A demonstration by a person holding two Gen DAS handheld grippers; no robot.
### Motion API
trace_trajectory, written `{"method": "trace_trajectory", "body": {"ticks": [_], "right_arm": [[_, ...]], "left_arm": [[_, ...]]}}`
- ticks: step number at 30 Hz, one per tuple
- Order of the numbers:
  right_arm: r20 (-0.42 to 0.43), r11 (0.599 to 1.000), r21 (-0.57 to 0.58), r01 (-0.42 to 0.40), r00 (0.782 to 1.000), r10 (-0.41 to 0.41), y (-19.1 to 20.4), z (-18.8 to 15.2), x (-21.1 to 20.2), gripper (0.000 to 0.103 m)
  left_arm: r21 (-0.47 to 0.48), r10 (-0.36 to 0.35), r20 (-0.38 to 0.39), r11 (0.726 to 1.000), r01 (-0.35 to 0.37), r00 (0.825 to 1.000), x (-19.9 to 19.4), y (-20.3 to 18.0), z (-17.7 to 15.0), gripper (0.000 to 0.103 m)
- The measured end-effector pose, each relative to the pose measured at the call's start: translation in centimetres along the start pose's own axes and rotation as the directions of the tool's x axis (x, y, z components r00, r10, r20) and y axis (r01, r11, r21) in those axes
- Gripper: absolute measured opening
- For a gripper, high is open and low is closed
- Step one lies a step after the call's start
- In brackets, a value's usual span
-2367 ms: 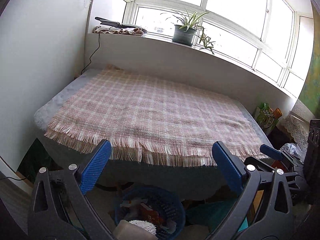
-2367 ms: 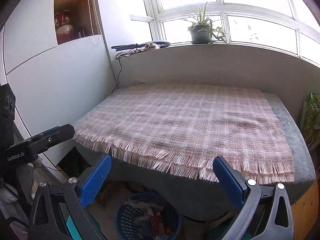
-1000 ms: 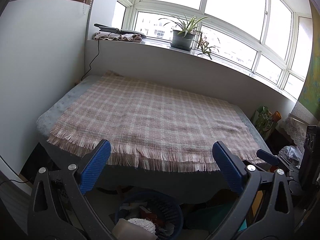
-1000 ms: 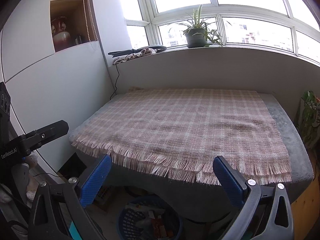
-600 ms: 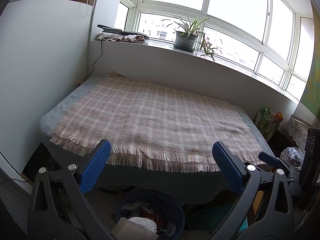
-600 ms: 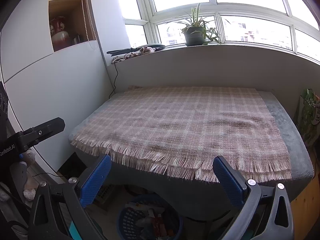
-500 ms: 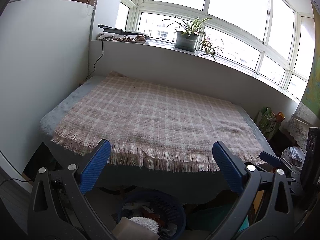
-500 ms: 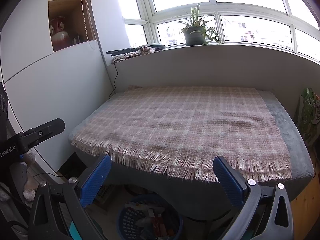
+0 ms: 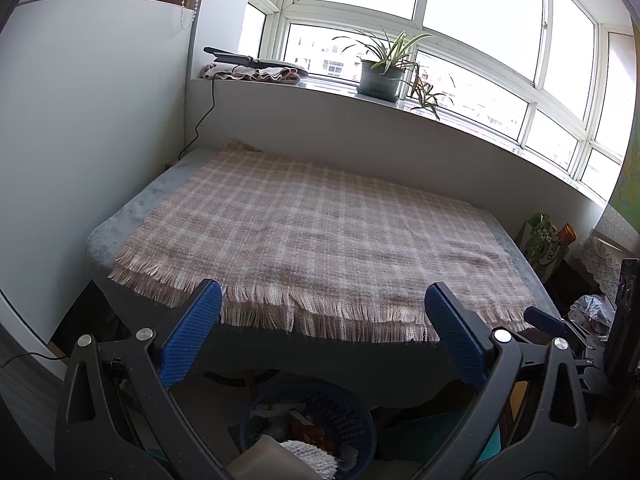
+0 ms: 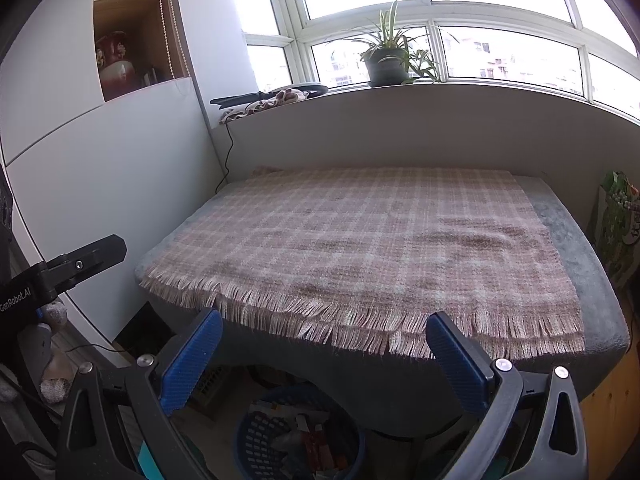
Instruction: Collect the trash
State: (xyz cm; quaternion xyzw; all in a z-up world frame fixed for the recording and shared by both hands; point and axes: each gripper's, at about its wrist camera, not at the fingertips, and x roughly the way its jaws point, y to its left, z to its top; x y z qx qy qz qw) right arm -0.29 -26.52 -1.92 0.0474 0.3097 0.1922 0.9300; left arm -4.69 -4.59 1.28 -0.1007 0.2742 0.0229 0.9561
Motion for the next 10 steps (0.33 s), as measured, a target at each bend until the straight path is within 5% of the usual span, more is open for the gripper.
{"method": "trace_trajectory", "body": {"ticks": [10], "right_arm": [[-0.009, 1.0, 0.003, 0.0, 1.0, 0.0, -0.15, -0.09, 0.3, 0.103]], "left_arm": [[0.0, 0.001, 0.002, 1.0, -0.001, 1.0, 0.08, 0.2, 0.05, 0.103]]}}
